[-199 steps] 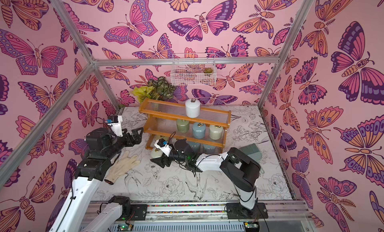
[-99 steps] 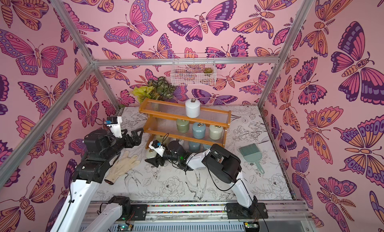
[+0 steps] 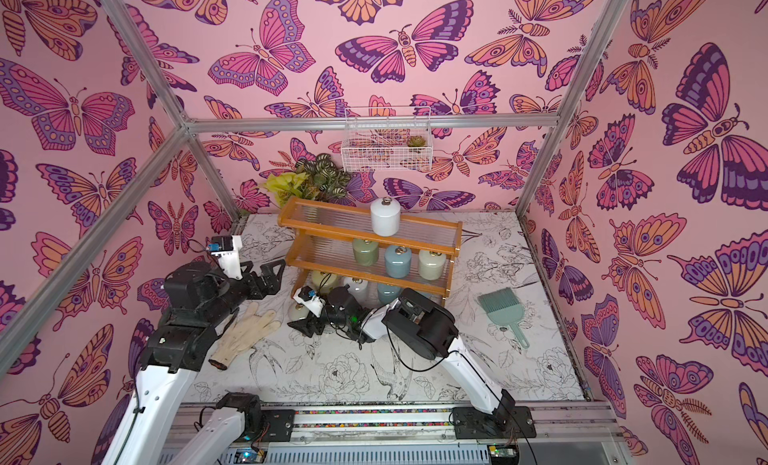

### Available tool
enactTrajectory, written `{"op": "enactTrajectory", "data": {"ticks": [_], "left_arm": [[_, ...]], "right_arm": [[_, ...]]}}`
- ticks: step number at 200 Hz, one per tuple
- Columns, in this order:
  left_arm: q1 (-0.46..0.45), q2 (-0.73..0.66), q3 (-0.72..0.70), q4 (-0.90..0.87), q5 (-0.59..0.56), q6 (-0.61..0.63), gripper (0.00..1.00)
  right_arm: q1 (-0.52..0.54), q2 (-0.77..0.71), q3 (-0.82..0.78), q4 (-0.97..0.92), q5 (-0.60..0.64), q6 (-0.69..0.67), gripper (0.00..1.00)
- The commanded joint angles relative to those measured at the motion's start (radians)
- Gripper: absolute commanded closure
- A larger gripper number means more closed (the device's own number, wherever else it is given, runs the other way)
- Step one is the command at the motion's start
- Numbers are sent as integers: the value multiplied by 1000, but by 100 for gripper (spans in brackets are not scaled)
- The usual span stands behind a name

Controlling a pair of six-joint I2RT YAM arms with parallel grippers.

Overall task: Remove the tea canisters from the shelf
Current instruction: Place the tea canister at the center of the board.

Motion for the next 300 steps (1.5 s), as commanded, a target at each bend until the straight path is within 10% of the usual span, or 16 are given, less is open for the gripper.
{"op": "enactTrajectory", "data": {"ticks": [1,80,140,300], "left_arm": [[-4,-1,17,-15,7,17,0],[-4,2,16,-13,18,26,0],[-4,9,25,-14,14,26,0],[-4,-15,56,69,71,5,0]], "right_arm": [[9,8,69,63,20,15,26],[9,49,129,-43,30,-2,0],[3,-31,107,-59,54,-39,1],[-20,-975,23,-659,311,-208,1]]}}
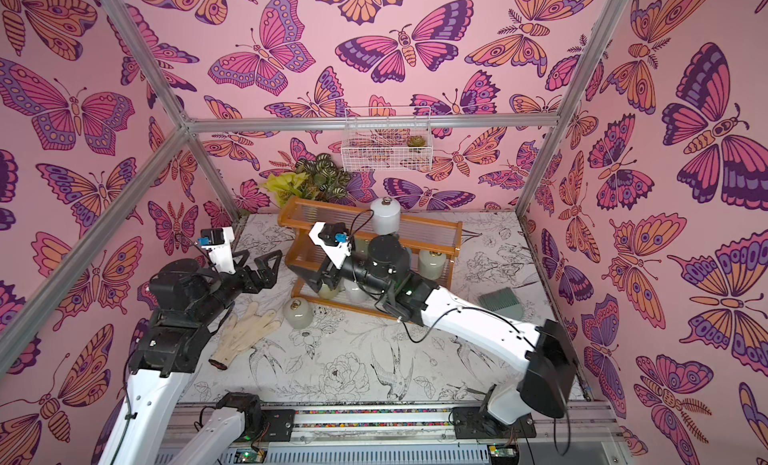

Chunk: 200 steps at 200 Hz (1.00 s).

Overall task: Remove the tea canisters from the shelf
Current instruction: Place the tea canister at the center of the board, then pick up the tea canister from the shelf.

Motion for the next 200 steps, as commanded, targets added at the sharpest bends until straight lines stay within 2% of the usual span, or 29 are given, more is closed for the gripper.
{"op": "enactTrajectory", "data": {"ticks": [1,34,57,107,146,182,200], "left_arm": [[-4,-6,-7,20,39,2,0],[-3,4,21,21,101,-19,0],[-3,10,47,24,158,-39,0],[-3,5,46,79,273,-62,0],[-4,3,17,139,413,-68,0],[-4,19,0,203,544,-92,0],[-4,34,1,212,558,-104,0]], "right_arm": [[2,-80,38,-136,128,-66,1],[-3,-171,72,-237,359,-187,1],[-60,-185,110,-351,417,-195,1],[-287,-182,78,-395,245,-58,1],[-319,-135,83,-387,148,-57,1],[-343,-84,66,-318,147,-44,1],[-357,-61,58,-282,148,-47,1]]}}
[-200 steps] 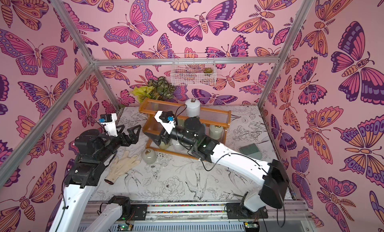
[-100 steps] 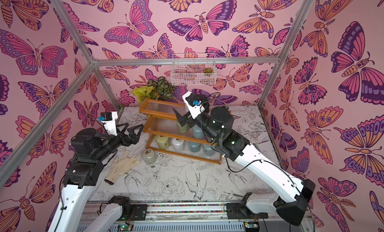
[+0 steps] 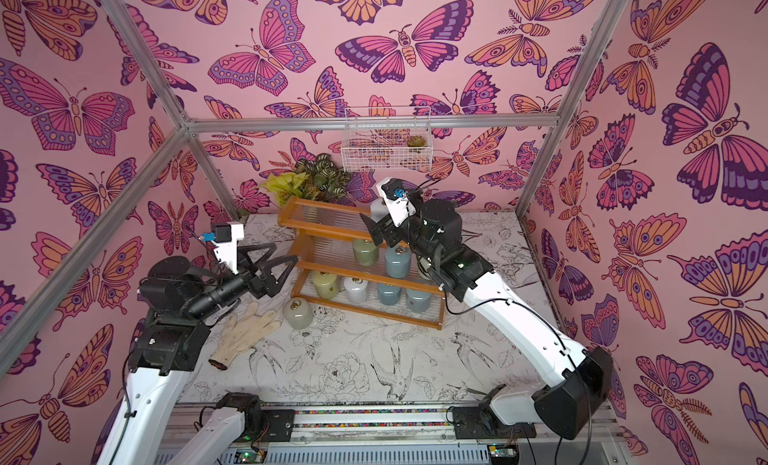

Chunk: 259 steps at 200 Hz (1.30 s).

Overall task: Remove the tea canisters from the shelf
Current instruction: Pick up the tea canister from the shelf.

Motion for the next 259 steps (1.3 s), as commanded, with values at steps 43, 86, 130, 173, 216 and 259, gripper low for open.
{"op": "enactTrajectory", "data": {"ticks": [43,86,130,173,216,259], "left_arm": [[-3,46,-9,61,108,-33,0],[-3,64,-9,60,101,-37,0],[-4,55,-16,60,84,-34,0],[-4,53,-22,61,76,-31,0],[-4,63,-19,61,76,-32,0],[-3,67,-13,50,66,-30,0]], "right_arm": [[-61,72,-6,85,-49,29,1],[-89,106,-17,107,-92,62,1],[-95,135,-26,140,-110,92,1],[-99,160,-34,165,-112,112,0],[-103,171,-53,194,-112,121,2],[-111,176,-75,236,-132,134,7]]}}
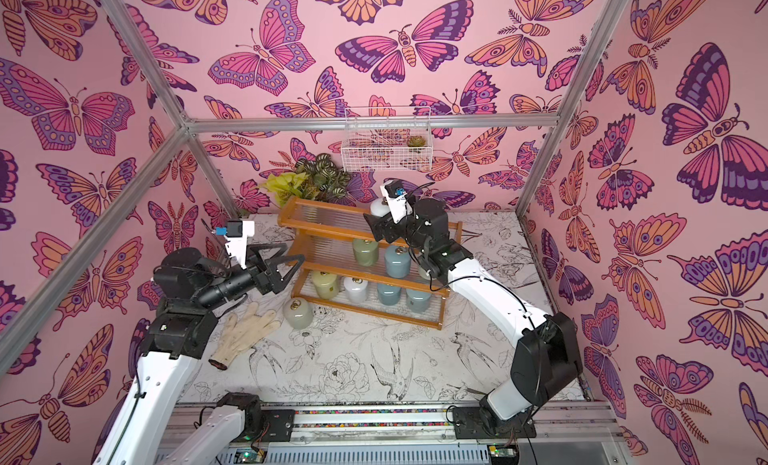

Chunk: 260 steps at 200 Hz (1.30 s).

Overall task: Remove the tea canisters from the shelf
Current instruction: Pick up the tea canister from the shelf.

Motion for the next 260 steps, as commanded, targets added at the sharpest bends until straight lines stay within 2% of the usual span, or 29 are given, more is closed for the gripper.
{"op": "enactTrajectory", "data": {"ticks": [1,47,96,118,181,260], "left_arm": [[-4,2,-4,16,-6,1,0],[-3,3,5,8,-14,1,0],[-3,14,14,0,-18,0,0],[-4,20,17,-3,-26,-2,0],[-3,11,14,-19,-56,7,0],[-4,-9,14,-68,-127,29,0]], "right_arm": [[-9,4,-18,58,-21,25,7],[-21,11,-37,92,-50,56,15],[-26,10,-68,142,-85,78,32],[-26,8,-73,152,-99,80,36],[-26,-6,-61,200,-130,72,36],[-23,-57,-48,232,-247,98,37]]}}
